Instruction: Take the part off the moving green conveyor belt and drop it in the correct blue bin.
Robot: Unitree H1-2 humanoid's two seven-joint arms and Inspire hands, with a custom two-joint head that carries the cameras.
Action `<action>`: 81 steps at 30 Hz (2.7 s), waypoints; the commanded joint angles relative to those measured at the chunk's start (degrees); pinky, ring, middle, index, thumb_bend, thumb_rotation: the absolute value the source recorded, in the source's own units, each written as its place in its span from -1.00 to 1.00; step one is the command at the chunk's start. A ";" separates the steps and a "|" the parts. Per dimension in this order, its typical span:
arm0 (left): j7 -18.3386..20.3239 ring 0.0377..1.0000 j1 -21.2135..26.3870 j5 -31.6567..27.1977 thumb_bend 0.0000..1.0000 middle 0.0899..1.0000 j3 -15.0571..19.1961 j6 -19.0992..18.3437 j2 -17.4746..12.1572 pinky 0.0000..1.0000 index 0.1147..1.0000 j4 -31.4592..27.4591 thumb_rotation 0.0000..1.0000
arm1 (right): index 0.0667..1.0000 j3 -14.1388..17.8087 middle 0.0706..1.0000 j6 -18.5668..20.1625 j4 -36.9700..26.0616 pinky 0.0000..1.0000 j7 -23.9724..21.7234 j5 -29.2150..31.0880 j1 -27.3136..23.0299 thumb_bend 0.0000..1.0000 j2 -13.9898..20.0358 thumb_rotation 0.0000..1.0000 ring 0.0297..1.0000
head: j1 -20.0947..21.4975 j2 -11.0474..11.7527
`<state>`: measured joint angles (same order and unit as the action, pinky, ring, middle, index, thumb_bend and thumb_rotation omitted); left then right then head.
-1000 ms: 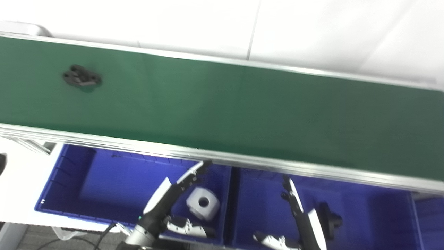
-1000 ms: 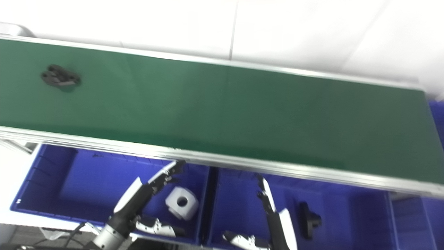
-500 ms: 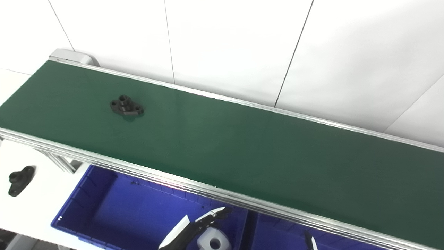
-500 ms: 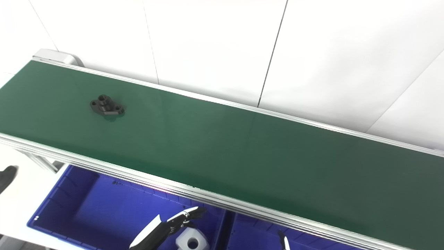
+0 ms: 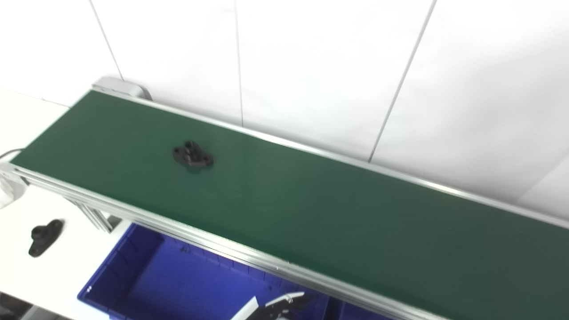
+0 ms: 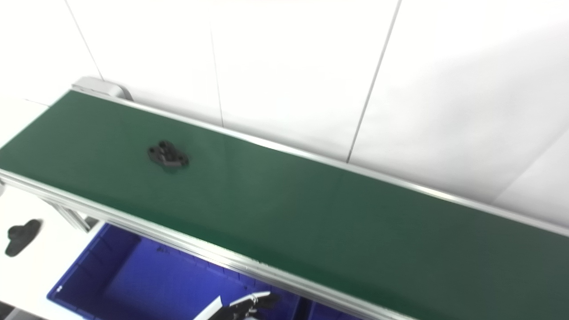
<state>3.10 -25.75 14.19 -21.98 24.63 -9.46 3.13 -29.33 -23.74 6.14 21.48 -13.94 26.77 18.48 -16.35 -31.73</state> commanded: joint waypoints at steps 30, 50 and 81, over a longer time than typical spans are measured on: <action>-2.60 0.69 1.08 -1.17 0.75 0.77 -2.31 2.27 -1.59 0.51 0.69 -0.40 -0.88 | 0.88 -10.67 0.74 -3.18 -11.23 0.68 23.55 -8.07 -3.46 0.69 7.35 -0.38 0.71 | 0.88 -0.43; -2.32 0.71 0.88 -1.35 0.76 0.79 -2.18 2.28 -2.06 0.53 0.71 -1.28 -0.92 | 0.85 4.55 0.74 -3.04 -21.82 0.78 11.67 -11.74 -3.30 0.70 1.64 -0.15 0.72 | 3.94 -2.52; 2.71 0.79 4.07 -5.16 0.73 0.89 1.16 2.23 -2.62 0.58 0.81 0.75 -0.85 | 0.79 20.28 0.67 7.87 -23.53 0.57 -14.30 -12.32 -16.86 0.69 -8.81 -0.08 0.63 | 20.09 -4.46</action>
<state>5.44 -22.00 10.26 -20.86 24.74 -11.80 4.63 -9.51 -16.38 -16.06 7.60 -25.72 11.53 10.43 3.77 -36.21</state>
